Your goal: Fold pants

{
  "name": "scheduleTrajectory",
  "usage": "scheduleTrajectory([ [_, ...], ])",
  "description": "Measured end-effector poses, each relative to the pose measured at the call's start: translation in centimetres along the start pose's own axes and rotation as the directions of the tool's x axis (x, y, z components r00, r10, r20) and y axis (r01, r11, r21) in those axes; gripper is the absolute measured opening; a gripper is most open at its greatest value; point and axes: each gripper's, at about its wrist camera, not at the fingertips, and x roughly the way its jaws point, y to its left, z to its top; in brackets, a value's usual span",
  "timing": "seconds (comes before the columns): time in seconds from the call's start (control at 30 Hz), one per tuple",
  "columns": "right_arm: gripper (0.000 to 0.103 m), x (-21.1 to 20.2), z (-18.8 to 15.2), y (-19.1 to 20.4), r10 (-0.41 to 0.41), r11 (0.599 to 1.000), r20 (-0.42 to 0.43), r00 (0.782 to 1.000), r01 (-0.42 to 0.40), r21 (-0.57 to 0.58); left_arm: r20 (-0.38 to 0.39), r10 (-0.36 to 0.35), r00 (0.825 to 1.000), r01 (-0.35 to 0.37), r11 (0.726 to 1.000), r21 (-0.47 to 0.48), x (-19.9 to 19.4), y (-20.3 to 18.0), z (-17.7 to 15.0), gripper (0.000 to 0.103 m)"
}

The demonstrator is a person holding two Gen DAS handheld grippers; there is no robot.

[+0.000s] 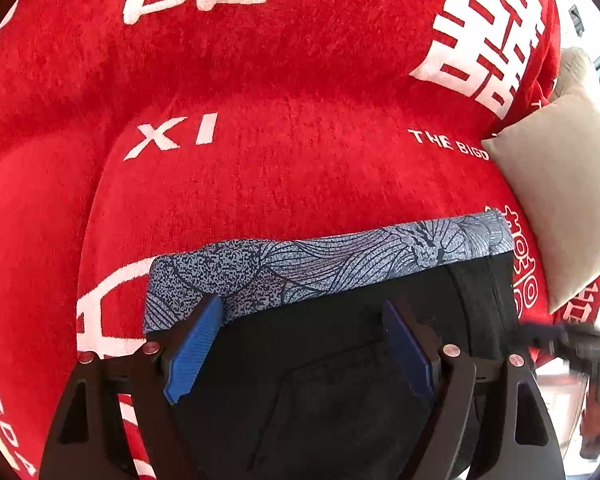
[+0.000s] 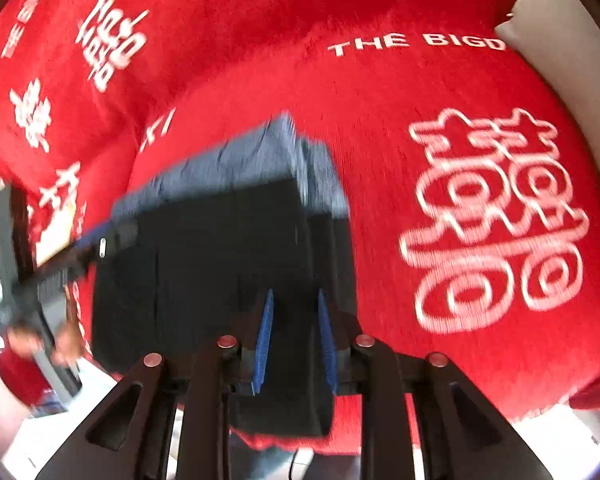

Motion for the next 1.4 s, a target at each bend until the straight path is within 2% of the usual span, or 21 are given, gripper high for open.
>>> scheduleTrajectory([
  [0.13,0.026,0.1,-2.9,1.7,-0.095,0.993,0.011,0.995,0.096,-0.075,0.014,0.018,1.0,-0.018,1.0,0.019,0.1,-0.3,-0.3,0.083],
  [0.2,0.026,0.9,-3.2,2.0,-0.136,0.986,0.021,0.99,0.137,-0.092,0.024,0.042,0.999,-0.043,0.998,0.036,0.0,-0.7,-0.4,0.084],
  [0.27,0.027,1.7,-3.2,2.2,-0.166,0.979,0.03,0.986,0.169,-0.113,0.028,0.06,0.998,-0.061,0.997,0.044,0.1,-1.2,-0.5,0.091],
  [0.37,0.028,1.7,-3.2,2.7,-0.194,0.971,0.041,0.98,0.198,-0.131,0.028,0.122,0.992,-0.124,0.991,0.053,0.1,-2.0,-0.5,0.091],
  [0.43,0.036,1.7,-3.0,2.7,-0.215,0.968,0.034,0.976,0.218,-0.125,0.004,0.143,0.99,-0.143,0.989,0.028,-0.3,-2.1,-0.6,0.091],
  [0.47,0.045,1.6,-2.8,2.4,-0.223,0.969,0.025,0.975,0.224,-0.103,-0.008,0.152,0.988,-0.152,0.988,0.019,-0.5,-2.1,-0.7,0.091],
  [0.5,0.052,1.5,-2.5,1.9,-0.217,0.974,0.009,0.976,0.218,-0.065,-0.014,0.163,0.987,-0.163,0.987,0.015,-0.9,-2.2,-0.8,0.091],
  [0.6,0.053,0.6,-1.7,0.6,-0.162,0.985,-0.024,0.986,0.163,0.052,-0.033,0.186,0.982,-0.186,0.982,0.016,-2.4,-2.5,-1.8,0.091],
  [0.67,0.056,-0.3,-2.2,0.3,-0.178,0.981,-0.027,0.984,0.18,0.079,-0.048,0.211,0.976,-0.211,0.978,0.005,-3.4,-2.6,-2.7,0.091],
  [0.8,0.075,-1.5,-3.6,0.2,-0.156,0.981,-0.044,0.987,0.16,0.108,-0.094,0.252,0.963,-0.254,0.967,-0.008,-5.8,-3.7,-5.1,0.091],
  [1.0,0.085,-4.7,-6.1,2.6,-0.13,0.987,-0.039,0.991,0.133,0.085,-0.137,0.243,0.96,-0.247,0.969,-0.018,-9.6,-6.7,-7.9,0.091],
  [1.1,0.086,-6.1,-6.5,4.2,-0.123,0.991,-0.025,0.992,0.124,0.057,-0.139,0.25,0.958,-0.254,0.967,-0.014,-11.2,-7.8,-8.7,0.091],
  [1.13,0.086,-6.4,-6.6,4.7,-0.123,0.991,-0.023,0.992,0.124,0.047,-0.133,0.255,0.958,-0.258,0.966,-0.007,-11.8,-8.1,-9.0,0.093],
  [1.2,0.088,-7.2,-6.7,6.1,-0.124,0.992,-0.018,0.992,0.124,0.027,-0.132,0.269,0.954,-0.27,0.963,0.008,-12.8,-8.6,-9.5,0.103],
  [1.33,0.09,-8.9,-6.9,8.0,-0.112,0.994,0.011,0.994,0.112,0.002,-0.126,0.282,0.951,-0.281,0.959,0.02,-14.5,-8.9,-9.8,0.103],
  [1.37,0.101,-9.3,-6.9,8.4,-0.116,0.993,0.017,0.993,0.116,-0.005,-0.128,0.286,0.95,-0.286,0.958,0.017,-14.8,-8.9,-9.9,0.103],
  [1.4,0.103,-9.8,-6.9,8.8,-0.117,0.993,0.028,0.993,0.118,-0.014,-0.133,0.284,0.95,-0.285,0.958,0.015,-15.2,-8.9,-10.1,0.103],
])
